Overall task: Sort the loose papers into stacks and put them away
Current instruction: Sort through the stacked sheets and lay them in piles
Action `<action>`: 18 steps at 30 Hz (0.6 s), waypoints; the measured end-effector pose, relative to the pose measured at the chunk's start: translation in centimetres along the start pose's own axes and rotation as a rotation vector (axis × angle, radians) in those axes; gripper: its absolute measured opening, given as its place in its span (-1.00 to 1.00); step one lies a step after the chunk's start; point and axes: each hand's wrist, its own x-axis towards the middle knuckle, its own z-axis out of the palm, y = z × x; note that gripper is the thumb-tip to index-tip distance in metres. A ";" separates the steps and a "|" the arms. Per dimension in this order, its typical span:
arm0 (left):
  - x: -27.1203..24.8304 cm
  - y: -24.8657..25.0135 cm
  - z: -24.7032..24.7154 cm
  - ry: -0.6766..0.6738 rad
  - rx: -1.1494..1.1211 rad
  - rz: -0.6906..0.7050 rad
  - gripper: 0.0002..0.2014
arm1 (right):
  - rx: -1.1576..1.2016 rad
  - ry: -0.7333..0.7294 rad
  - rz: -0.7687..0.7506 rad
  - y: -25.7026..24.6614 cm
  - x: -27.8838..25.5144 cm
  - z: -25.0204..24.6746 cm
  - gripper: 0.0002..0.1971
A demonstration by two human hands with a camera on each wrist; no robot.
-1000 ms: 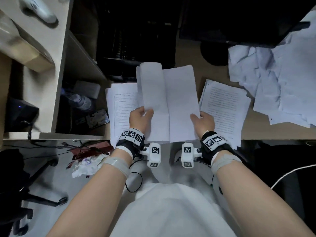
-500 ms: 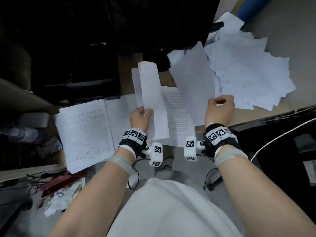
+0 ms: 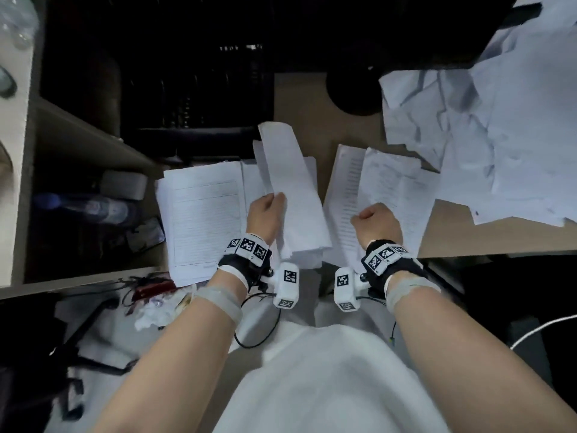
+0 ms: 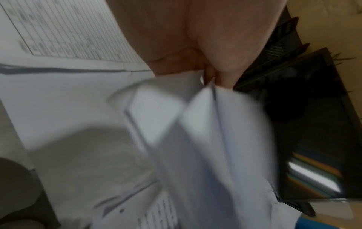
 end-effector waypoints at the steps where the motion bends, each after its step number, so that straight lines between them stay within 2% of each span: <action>1: 0.4 -0.3 -0.4 -0.011 0.007 -0.016 -0.58 | -0.012 -0.018 0.008 -0.4 0.3 0.7 -0.88; 5: 1.8 -1.3 -1.1 0.007 0.038 -0.070 -0.55 | -0.043 -0.084 0.017 -1.4 1.6 2.6 -0.86; 8: 2.4 -1.4 -0.8 0.032 0.057 -0.091 -0.57 | -0.039 -0.208 -0.049 -1.4 2.1 3.0 -0.74; 10: 2.6 -1.2 -0.4 0.033 0.088 -0.094 -0.60 | 0.032 -0.221 -0.046 -1.4 2.1 2.5 -0.67; 13: 2.5 -1.1 0.1 0.061 0.120 -0.111 -0.56 | 0.215 -0.201 -0.061 -2.2 2.1 1.6 -0.72; 15: 2.2 -0.9 0.6 0.074 0.121 -0.101 -0.59 | 0.316 -0.256 -0.112 -3.3 2.2 1.0 -0.73; 18: 1.6 -0.3 1.5 0.078 0.124 -0.083 -0.62 | 0.390 -0.319 -0.202 -5.2 2.2 0.1 -0.62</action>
